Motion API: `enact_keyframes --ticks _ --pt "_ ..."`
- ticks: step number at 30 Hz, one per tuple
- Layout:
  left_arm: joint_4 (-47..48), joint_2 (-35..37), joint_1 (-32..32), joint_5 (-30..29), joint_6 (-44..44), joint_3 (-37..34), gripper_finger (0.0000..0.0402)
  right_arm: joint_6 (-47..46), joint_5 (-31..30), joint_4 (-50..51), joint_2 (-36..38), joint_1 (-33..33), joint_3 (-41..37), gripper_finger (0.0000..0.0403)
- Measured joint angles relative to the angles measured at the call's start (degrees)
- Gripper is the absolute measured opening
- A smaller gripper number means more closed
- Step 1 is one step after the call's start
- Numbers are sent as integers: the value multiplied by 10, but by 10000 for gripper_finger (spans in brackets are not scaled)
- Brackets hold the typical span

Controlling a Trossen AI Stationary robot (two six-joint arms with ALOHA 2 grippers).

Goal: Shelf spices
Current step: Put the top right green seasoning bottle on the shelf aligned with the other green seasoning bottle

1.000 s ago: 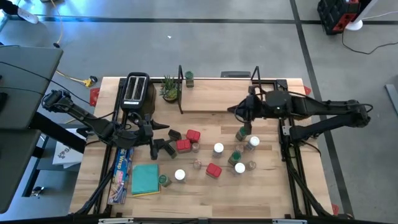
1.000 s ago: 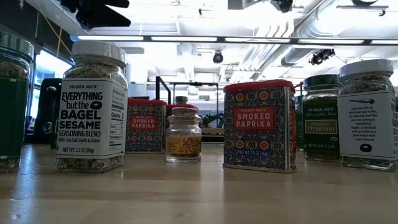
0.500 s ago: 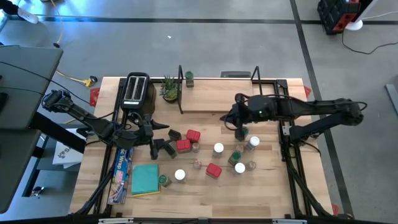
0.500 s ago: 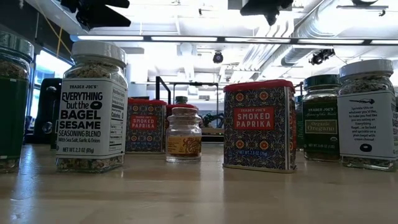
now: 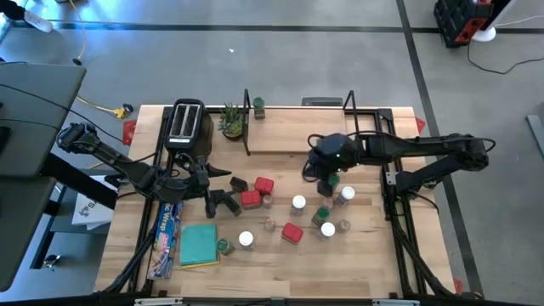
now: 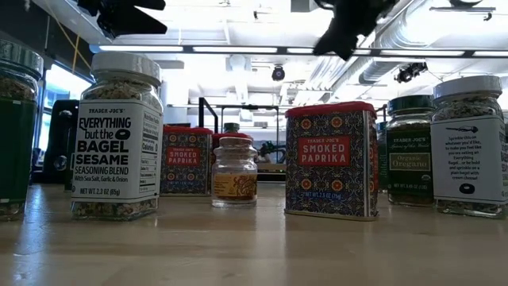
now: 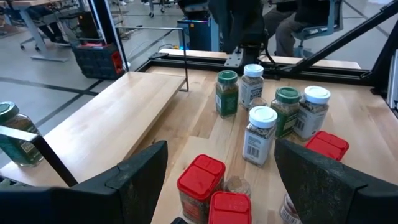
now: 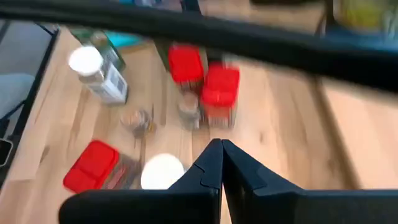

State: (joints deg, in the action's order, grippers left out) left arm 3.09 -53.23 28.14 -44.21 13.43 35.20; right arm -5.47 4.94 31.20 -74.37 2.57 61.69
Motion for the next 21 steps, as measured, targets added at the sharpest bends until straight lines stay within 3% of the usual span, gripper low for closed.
enact_keyframes --ticks 4,10,14,18,21 --pt "0 0 0 1 0 0 291 -3 75 85 0 10 17 10" --pt "0 0 0 0 0 0 291 29 69 102 0 12 24 12" --pt "0 0 0 -1 0 0 291 53 95 135 1 11 24 12" --pt "0 0 0 0 0 0 291 46 30 196 1 17 30 21" --pt "0 0 0 0 0 0 291 55 -2 245 1 16 31 51"
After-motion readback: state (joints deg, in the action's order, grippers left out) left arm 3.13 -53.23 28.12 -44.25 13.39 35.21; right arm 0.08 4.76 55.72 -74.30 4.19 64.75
